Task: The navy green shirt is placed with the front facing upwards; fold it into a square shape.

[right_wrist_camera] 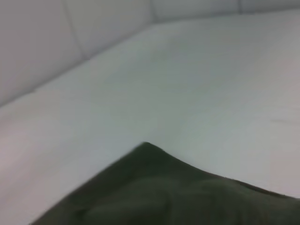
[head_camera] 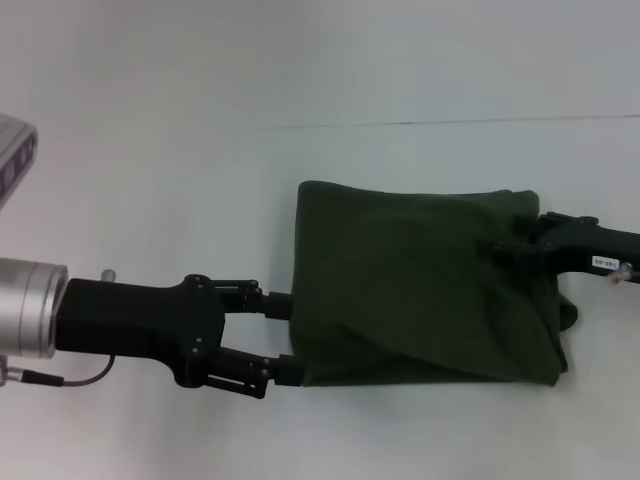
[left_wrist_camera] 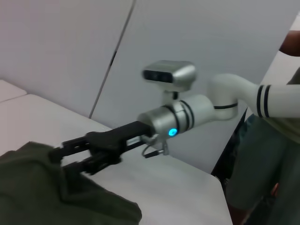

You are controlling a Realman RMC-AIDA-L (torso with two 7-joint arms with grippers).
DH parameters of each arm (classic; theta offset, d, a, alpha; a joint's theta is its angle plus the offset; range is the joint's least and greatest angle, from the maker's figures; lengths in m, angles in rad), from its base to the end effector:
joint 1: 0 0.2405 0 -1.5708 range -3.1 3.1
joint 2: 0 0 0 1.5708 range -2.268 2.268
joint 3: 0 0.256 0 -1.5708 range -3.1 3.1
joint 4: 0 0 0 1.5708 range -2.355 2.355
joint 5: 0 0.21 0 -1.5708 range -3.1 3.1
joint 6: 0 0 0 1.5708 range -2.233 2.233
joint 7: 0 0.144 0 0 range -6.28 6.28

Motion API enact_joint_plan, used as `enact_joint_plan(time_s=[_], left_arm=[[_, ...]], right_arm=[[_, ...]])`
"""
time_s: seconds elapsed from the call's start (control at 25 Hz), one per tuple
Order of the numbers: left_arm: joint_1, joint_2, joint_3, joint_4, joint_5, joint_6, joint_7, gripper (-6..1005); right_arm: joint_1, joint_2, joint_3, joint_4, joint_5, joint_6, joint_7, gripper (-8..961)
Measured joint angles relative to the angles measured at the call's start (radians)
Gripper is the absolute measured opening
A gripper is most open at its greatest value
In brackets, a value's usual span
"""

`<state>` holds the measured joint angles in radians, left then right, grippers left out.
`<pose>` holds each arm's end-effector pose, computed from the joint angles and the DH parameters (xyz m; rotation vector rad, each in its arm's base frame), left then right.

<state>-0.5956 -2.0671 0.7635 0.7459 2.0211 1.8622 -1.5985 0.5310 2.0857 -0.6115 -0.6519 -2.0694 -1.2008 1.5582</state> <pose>-0.2147 0.3127 0.0094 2.8873 0.6224 0.7419 0.3062 0.3637 0.0107 -2.3517 0.9464 0.4948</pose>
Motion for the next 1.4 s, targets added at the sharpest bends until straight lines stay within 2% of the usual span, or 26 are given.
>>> enact_joint_plan(time_s=[0.2,0.4,0.6,0.8,0.92,1.4], left_arm=[[0.003,-0.003,0.000,0.002,0.002,0.004,0.014,904],[0.007,-0.002,-0.002,0.000,0.006,-0.003,0.028,904],[0.007,-0.002,-0.005,-0.001,0.014,-0.014,0.032,904],[0.009,-0.002,-0.023,0.000,0.014,-0.022,0.032,904],[0.012,-0.002,-0.028,-0.001,0.010,-0.032,0.032,904],[0.008,-0.002,-0.029,-0.001,0.007,-0.050,0.025,904]], right_arm=[[0.025,-0.001,-0.075,0.002,-0.032,0.148,0.083,885],[0.036,0.000,-0.082,-0.001,-0.017,0.195,0.091,885],[0.015,0.000,-0.081,-0.067,0.048,0.111,0.081,885],[-0.041,0.000,-0.083,-0.142,0.115,-0.115,0.073,884],[-0.064,0.001,-0.087,-0.136,0.114,-0.186,0.067,884],[-0.127,0.000,-0.080,-0.071,0.016,-0.156,0.085,884]])
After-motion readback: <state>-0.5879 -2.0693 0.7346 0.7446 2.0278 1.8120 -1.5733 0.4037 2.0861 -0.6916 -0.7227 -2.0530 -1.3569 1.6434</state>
